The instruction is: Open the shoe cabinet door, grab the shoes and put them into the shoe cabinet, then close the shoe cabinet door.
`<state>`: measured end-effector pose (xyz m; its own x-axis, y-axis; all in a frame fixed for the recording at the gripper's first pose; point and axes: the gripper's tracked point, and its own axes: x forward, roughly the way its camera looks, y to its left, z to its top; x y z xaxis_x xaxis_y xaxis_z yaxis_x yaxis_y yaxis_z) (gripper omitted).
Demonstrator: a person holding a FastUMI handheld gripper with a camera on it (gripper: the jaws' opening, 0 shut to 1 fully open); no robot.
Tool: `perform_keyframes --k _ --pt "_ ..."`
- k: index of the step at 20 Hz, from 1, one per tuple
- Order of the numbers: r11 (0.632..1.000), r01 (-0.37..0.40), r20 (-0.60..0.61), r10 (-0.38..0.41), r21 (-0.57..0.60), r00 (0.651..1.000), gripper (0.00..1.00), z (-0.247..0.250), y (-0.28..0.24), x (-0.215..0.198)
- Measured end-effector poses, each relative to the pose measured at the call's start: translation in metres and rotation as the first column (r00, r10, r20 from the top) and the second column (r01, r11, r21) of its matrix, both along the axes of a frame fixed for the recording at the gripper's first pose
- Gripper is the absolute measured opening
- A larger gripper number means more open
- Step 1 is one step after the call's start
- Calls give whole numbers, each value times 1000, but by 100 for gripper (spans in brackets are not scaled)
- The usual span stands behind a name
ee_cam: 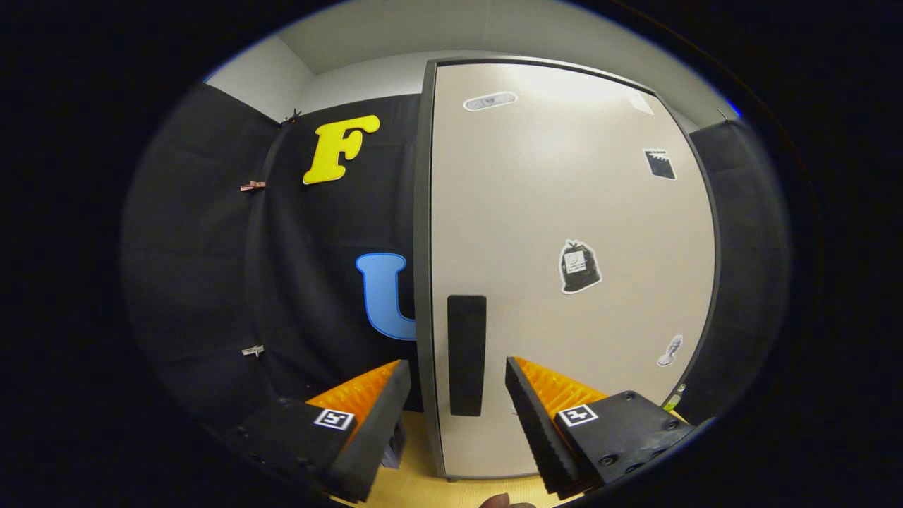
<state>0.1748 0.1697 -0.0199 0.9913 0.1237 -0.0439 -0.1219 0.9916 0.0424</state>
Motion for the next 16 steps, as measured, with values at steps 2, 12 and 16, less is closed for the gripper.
perform_keyframes --k 2,12,16 --pt "1000 19 -5 -19 -1 1000 74 -5 1 14" --pt "995 98 16 -98 5 995 37 -8 -8 41" --pt "999 46 6 -46 8 999 20 -7 -6 35"
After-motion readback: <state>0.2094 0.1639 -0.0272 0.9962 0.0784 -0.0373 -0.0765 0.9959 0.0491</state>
